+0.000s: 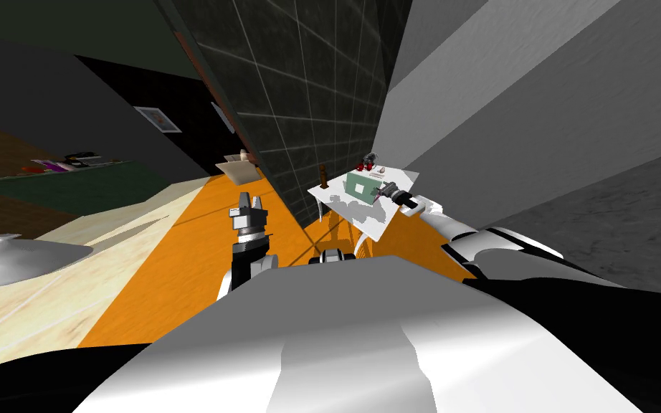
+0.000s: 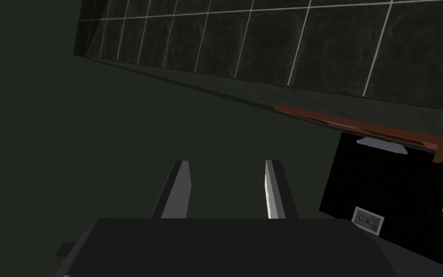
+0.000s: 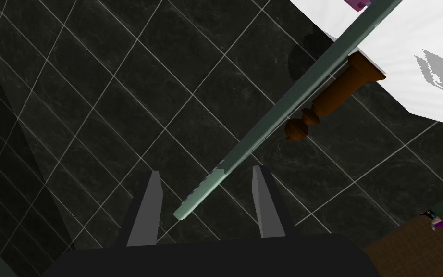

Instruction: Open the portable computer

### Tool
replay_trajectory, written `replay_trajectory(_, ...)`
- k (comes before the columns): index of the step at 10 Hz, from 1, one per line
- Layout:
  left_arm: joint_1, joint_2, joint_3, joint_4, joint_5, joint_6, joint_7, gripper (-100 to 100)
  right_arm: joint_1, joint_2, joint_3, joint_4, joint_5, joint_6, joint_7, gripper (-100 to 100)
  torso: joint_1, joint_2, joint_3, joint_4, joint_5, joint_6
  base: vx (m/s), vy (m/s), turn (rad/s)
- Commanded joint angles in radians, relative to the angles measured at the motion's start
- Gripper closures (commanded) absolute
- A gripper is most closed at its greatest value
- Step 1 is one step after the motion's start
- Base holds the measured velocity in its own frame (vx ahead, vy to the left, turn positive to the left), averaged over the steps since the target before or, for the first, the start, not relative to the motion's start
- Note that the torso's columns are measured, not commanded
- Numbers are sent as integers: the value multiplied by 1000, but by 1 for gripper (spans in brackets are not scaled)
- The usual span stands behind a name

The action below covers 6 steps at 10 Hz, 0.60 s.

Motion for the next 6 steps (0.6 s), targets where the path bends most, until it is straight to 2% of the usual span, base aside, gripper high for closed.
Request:
replay_trajectory(1,0,0,0,0,0,0,0,0,-15,-20,27,13,-2,30,-76,100,-1,0,0,0,0,-1,-30,-64,114)
replay_trajectory(2,0,0,0,0,0,0,0,0,-27,-38,50,20,-4,56,-107,100,0,0,0,-1,-1,-1,-47,-80,166)
replay_trajectory(3,0,0,0,0,0,0,0,0,-27,-38,50,20,-4,56,-134,100,-1,1,0,-1,-1,-2,-48,-76,120)
replay_trajectory(4,0,0,0,0,0,0,0,0,-39,-57,73,26,-7,82,-163,100,0,1,0,-1,-1,-1,-68,-82,198)
replay_trajectory(5,0,0,0,0,0,0,0,0,-39,-57,73,26,-7,82,-194,100,-1,1,0,-2,-2,-2,-54,-64,120)
replay_trajectory(6,0,0,0,0,0,0,0,0,-51,-76,96,33,-9,109,-224,100,-1,0,0,-2,-2,0,-50,-70,169)
